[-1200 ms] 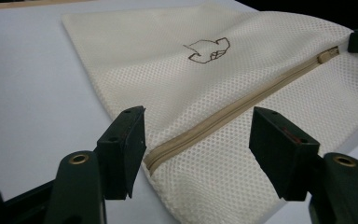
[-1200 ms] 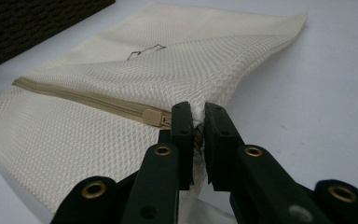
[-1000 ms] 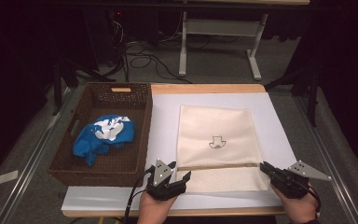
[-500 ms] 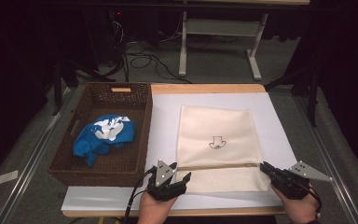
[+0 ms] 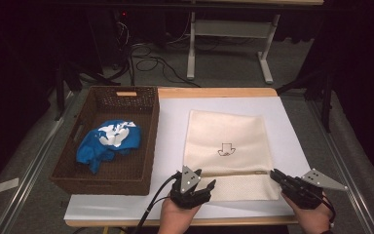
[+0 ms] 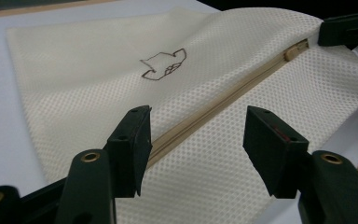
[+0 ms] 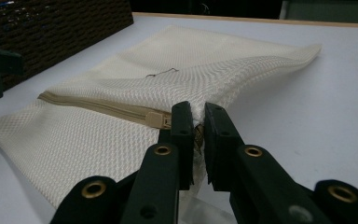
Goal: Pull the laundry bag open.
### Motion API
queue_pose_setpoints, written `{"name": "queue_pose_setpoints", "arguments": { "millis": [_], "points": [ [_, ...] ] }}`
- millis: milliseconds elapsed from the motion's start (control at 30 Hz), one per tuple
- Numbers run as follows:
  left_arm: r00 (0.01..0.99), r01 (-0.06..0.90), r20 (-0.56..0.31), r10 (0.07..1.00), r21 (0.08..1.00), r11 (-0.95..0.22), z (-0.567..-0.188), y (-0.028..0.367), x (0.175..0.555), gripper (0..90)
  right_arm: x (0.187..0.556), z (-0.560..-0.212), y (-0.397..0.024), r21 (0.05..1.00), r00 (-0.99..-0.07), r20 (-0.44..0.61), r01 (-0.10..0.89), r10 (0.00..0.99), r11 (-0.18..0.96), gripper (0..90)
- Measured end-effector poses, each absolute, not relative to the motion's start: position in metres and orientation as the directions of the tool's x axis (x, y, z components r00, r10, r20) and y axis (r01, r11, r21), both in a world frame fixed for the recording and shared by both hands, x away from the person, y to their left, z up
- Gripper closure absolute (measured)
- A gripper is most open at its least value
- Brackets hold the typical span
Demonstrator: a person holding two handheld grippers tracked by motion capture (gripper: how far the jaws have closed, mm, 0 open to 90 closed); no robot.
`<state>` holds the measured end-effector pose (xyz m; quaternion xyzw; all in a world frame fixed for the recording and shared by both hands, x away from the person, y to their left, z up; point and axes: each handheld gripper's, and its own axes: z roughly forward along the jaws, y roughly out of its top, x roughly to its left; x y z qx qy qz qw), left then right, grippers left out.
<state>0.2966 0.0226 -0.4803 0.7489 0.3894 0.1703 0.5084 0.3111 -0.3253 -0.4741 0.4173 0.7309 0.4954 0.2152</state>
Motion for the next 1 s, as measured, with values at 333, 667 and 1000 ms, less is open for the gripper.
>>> {"name": "queue_pose_setpoints", "arguments": {
  "millis": [333,667,1000],
  "points": [
    [0.676,0.402,-0.137,0.724,0.892,-0.207,-0.482,-0.005,0.301,45.1,0.31,-0.471,-0.323,0.91,-0.583,0.097,0.381,0.807,0.166,84.5],
    [0.704,0.411,-0.162,0.691,0.887,-0.211,-0.483,-0.033,0.311,46.6,0.309,-0.467,-0.319,0.916,-0.605,0.092,0.362,0.791,0.171,84.5],
    [0.729,0.405,-0.166,0.665,0.887,-0.223,-0.483,-0.061,0.317,50.0,0.308,-0.464,-0.317,0.92,-0.615,0.091,0.353,0.784,0.17,84.4]
  ]
}}
